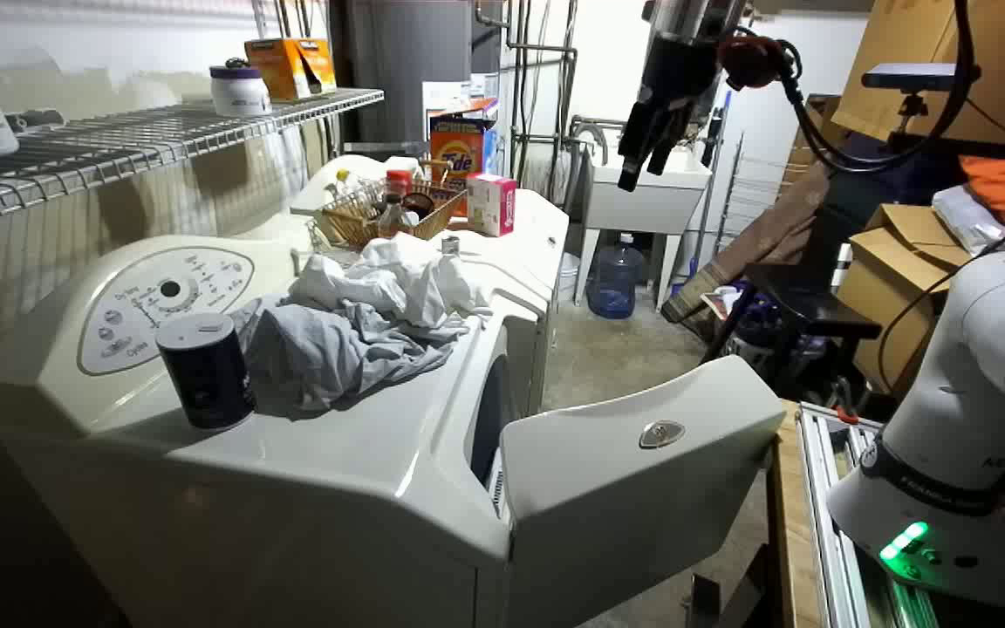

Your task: Place the white fabric in the open washing machine.

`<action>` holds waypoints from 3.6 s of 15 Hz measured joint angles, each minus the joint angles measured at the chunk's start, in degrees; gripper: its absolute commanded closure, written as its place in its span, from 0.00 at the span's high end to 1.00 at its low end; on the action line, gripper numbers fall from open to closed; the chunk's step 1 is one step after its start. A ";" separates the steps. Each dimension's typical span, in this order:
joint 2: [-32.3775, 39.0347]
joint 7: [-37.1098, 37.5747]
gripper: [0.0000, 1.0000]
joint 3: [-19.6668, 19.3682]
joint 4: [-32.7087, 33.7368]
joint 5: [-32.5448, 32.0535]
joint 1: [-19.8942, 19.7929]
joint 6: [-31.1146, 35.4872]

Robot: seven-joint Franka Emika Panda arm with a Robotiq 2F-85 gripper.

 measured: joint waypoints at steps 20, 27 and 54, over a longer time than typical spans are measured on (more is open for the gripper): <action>0.00 0.00 1.00 0.00 0.00 0.00 0.00 0.00; 5.26 -2.00 1.00 -1.41 1.77 0.04 0.18 4.66; 48.54 -7.81 1.00 -2.54 32.59 0.02 3.16 20.07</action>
